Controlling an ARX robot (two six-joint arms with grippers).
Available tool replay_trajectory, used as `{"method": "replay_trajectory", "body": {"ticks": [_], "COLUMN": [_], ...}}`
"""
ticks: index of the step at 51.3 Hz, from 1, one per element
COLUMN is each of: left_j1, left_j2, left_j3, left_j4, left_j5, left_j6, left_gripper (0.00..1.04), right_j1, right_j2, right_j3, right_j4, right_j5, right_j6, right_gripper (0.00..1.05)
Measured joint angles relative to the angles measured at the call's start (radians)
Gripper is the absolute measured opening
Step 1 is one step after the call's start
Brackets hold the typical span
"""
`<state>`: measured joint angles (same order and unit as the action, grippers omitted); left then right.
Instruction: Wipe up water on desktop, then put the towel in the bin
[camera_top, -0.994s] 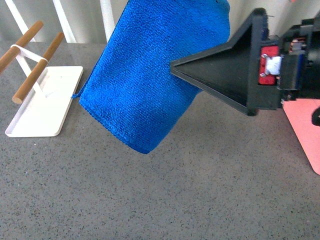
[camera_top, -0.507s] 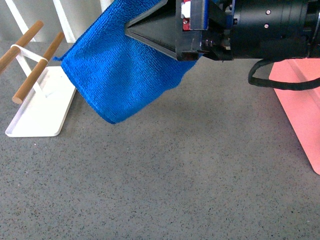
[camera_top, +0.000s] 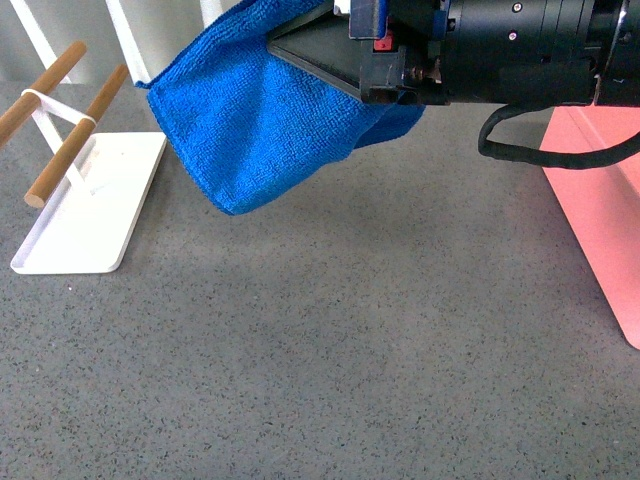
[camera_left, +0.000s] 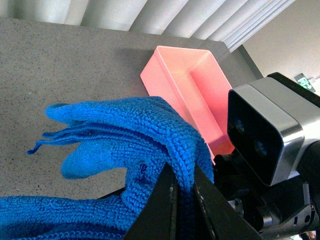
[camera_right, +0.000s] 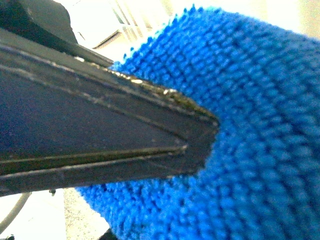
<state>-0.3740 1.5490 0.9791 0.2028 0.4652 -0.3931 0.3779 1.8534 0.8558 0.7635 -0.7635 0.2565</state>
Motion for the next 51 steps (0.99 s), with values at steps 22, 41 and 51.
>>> {"method": "replay_trajectory", "body": {"ticks": [22, 41, 51], "left_j1": [0.0, -0.029, 0.034], "left_j2": [0.0, -0.027, -0.157], "left_j3": [0.0, -0.176, -0.399], "left_j4": [0.0, 0.393, 0.615], "left_j5": [0.006, -0.537, -0.78], "left_j6": [0.0, 0.208, 0.335], "left_gripper": [0.56, 0.76, 0.51], "right_j1": [0.0, -0.012, -0.022], "right_j2": [-0.015, -0.06, -0.072], "right_j3": [-0.005, -0.019, -0.039], "right_j4": [-0.031, -0.06, -0.065], "right_j5": [0.009, 0.014, 0.016], "right_j6": [-0.008, -0.031, -0.039], "right_gripper": [0.07, 0.07, 0.07]}}
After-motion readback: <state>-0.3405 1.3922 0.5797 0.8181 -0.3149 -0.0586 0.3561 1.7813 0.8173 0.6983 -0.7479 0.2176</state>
